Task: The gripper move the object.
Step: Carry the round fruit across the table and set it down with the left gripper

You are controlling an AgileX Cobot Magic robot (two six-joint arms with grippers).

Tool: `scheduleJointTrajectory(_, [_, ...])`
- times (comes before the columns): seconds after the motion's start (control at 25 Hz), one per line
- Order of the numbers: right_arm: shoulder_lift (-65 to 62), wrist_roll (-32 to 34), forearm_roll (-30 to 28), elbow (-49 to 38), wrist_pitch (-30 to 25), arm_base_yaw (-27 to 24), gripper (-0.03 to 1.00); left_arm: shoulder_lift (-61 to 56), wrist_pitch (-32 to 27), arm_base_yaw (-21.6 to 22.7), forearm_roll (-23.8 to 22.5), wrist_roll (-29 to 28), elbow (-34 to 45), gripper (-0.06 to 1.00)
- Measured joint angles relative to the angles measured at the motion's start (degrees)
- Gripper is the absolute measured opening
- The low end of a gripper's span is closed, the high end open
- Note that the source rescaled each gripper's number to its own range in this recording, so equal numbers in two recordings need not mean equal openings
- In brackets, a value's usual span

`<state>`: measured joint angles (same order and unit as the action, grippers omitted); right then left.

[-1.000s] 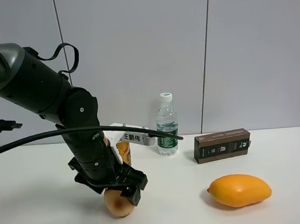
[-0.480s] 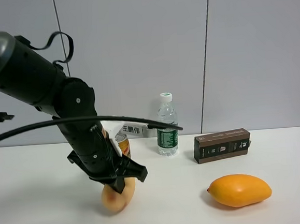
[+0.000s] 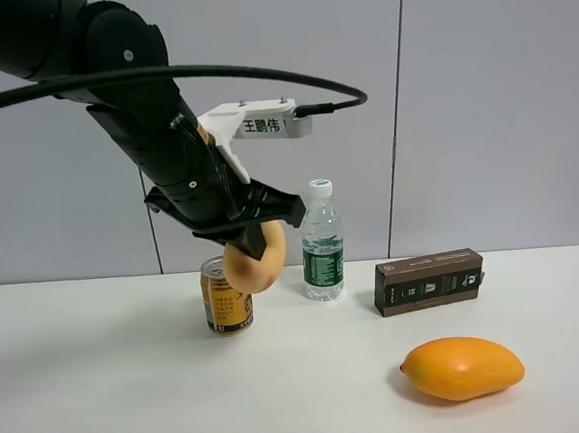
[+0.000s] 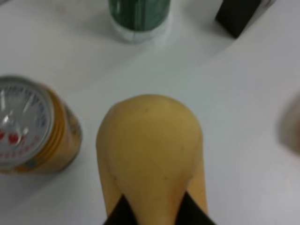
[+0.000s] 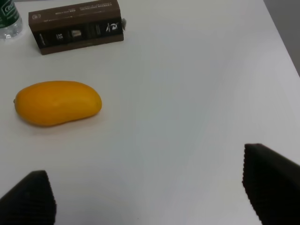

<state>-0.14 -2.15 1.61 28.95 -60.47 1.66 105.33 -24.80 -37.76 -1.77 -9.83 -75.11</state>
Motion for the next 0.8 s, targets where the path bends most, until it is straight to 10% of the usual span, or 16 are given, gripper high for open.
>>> scheduleJointTrajectory(0.8, [0.0,0.0,0.0,0.0,0.0,0.0,1.00,21.9,-2.8,-3.9,0.5,4.5,-15.4,0.00])
